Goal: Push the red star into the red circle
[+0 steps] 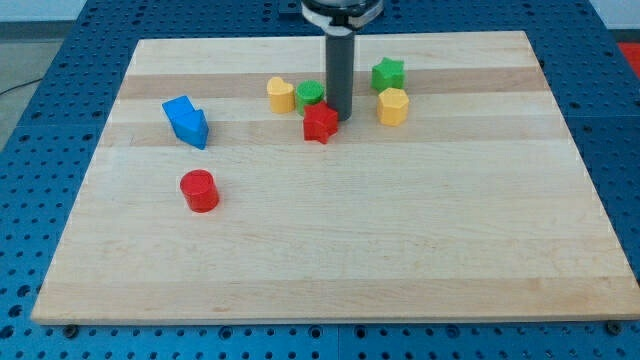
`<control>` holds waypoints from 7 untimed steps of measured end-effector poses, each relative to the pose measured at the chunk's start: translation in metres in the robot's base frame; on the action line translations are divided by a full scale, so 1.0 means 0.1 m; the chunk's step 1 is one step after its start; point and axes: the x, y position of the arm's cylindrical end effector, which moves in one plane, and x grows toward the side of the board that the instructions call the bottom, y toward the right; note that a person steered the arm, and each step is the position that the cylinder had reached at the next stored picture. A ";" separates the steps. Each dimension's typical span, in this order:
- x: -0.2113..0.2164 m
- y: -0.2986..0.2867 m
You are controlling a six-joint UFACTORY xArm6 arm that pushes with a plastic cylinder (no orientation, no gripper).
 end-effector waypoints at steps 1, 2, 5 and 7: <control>0.06 -0.12; -0.05 -0.12; 0.23 -0.26; 0.50 -0.55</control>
